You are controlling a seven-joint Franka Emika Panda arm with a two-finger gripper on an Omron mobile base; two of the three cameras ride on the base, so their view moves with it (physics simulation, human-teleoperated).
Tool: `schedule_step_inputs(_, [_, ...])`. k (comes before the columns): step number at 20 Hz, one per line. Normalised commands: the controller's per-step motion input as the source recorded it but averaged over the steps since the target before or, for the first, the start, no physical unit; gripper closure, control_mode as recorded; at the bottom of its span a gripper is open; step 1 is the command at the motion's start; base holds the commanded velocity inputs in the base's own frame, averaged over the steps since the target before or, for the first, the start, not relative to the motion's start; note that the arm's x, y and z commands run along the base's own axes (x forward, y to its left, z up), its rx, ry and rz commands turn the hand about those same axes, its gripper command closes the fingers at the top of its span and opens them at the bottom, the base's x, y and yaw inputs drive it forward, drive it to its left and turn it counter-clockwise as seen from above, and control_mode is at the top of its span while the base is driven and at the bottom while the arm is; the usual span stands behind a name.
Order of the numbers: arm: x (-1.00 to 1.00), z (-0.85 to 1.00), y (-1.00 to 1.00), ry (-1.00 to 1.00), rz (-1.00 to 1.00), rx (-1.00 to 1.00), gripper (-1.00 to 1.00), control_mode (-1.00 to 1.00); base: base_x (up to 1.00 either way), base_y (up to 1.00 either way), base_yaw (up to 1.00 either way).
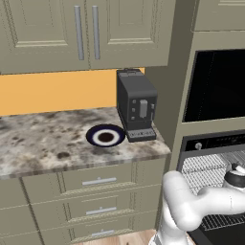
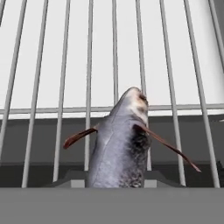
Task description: Take the fish from the oven and place it on the plate on the counter.
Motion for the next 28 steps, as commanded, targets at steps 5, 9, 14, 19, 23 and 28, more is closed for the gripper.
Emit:
schedule_step_inputs(5, [-0.08, -0.18, 0.01, 0.10, 0.00, 0.00, 1.00, -1.00, 0.00, 0.00, 0.00])
schedule_step_inputs(9, [-0.42, -0.02, 0.22, 0.01, 0.00, 0.00, 1.00, -1.00, 0.00, 0.00, 0.00])
schedule_step_inputs(14, [-0.95, 0.32, 0.52, -0.19, 0.03, 0.03, 1.00, -1.00, 0.00, 0.00, 0.00])
schedule_step_inputs(19, [-0.93, 0.75, 0.69, -0.19, 0.03, 0.00, 1.00, -1.00, 0.00, 0.00, 0.00])
schedule_step_inputs(23, [-0.62, 0.96, 0.87, -0.16, 0.00, 0.00, 1.00, -1.00, 0.00, 0.00, 0.00])
schedule_step_inputs(28, [-0.40, 0.99, 0.89, -0.11, 0.00, 0.00, 1.00, -1.00, 0.00, 0.00, 0.00])
